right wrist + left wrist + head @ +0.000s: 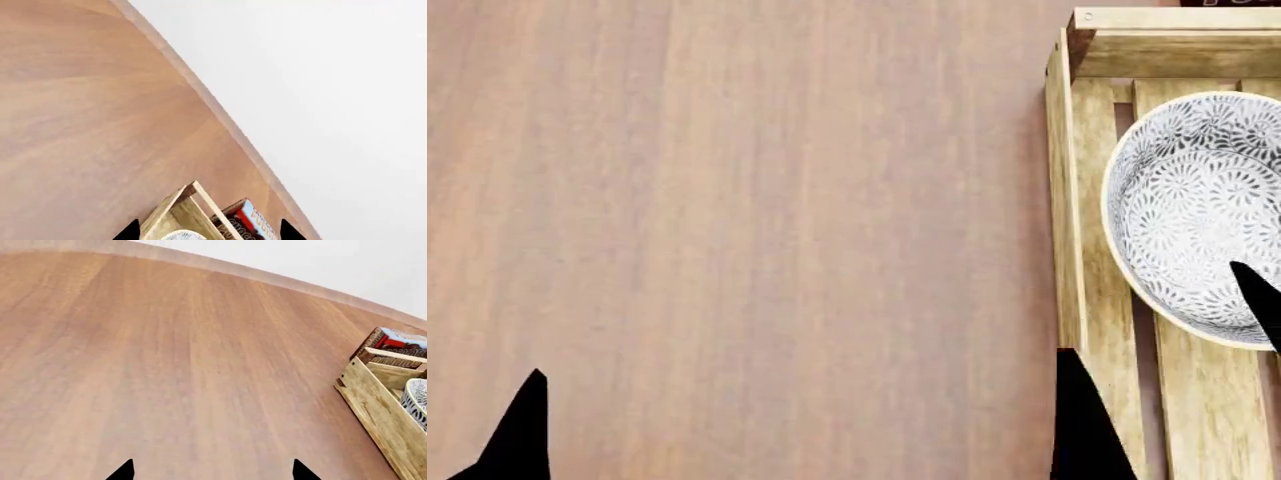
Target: Pick up the bowl on the left and put it in the tray.
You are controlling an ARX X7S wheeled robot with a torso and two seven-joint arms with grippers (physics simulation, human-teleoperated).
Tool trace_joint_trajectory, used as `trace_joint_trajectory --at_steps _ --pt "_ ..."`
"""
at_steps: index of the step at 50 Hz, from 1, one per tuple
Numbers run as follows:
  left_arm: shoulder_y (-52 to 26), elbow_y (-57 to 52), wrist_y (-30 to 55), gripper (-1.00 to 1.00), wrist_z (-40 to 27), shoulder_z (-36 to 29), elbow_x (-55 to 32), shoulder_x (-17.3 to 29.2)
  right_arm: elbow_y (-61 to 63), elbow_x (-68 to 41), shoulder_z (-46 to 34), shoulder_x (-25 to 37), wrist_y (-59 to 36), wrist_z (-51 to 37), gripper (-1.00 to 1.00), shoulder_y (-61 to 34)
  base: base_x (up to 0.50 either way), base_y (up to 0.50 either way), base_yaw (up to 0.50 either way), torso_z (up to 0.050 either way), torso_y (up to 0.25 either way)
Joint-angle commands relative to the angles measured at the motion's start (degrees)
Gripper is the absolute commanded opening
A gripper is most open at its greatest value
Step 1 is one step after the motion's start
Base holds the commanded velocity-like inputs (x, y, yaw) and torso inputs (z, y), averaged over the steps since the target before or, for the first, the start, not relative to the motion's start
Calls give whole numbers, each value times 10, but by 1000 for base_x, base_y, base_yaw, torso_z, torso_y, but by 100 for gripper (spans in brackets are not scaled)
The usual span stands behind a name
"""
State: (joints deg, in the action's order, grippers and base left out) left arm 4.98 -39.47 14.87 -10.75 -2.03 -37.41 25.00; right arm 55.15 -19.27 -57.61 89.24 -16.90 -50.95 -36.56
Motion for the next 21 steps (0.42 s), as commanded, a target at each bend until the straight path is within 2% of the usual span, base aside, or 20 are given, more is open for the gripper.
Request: trace_joint_trajectory --at_steps 1,2,3,4,5,8,9,10,12,13,14,15,16,17,21 --pt "68 -17 -78 100 81 27 -28 19 -104 105 -160 7 470 -221 100 171 0 0 0 0 0" --pt "77 -14 -92 100 94 30 -32 18 -122 103 -170 -1 524 -211 100 180 0 0 0 0 0" --pt "83 -13 -99 100 104 32 -37 20 -132 104 -175 -13 534 -201 100 186 0 0 0 0 0" --pt "99 -10 -117 100 128 43 -64 22 -161 146 -182 -44 586 -219 100 197 0 0 0 0 0" --pt "106 -9 -121 100 138 47 -78 26 -177 133 -191 -58 606 -205 100 203 0 0 0 0 0" --pt "142 7 -161 100 186 74 -129 24 -282 158 -218 -140 768 -138 100 226 0 0 0 0 0" --pt "150 11 -167 100 196 75 -137 24 -277 145 -191 -168 769 -112 100 255 0 0 0 0 0" --pt "161 17 -178 100 211 77 -137 21 -285 104 -111 -193 769 -49 100 330 0 0 0 0 0" --pt "173 27 -188 100 231 77 -146 18 -315 -68 61 -326 769 123 100 501 0 0 0 0 0" --pt "187 40 -195 100 257 75 -165 17 -327 -154 147 -372 768 209 100 587 0 0 0 0 0" --pt "190 48 -200 100 263 75 -167 13 -338 -198 232 -382 766 295 100 669 0 0 0 0 0" --pt "196 65 -199 100 279 71 -179 13 -351 -209 288 -405 767 381 100 672 0 0 0 0 0" --pt "199 71 -206 100 290 72 -182 9 -354 -233 285 -412 765 467 100 673 0 0 0 0 0" --pt "202 72 -204 100 296 72 -196 12 -355 -254 283 -416 764 504 100 674 0 0 0 0 0" --pt "218 72 -206 100 341 65 -226 23 -360 -305 288 -444 761 604 100 694 0 0 0 0 0"
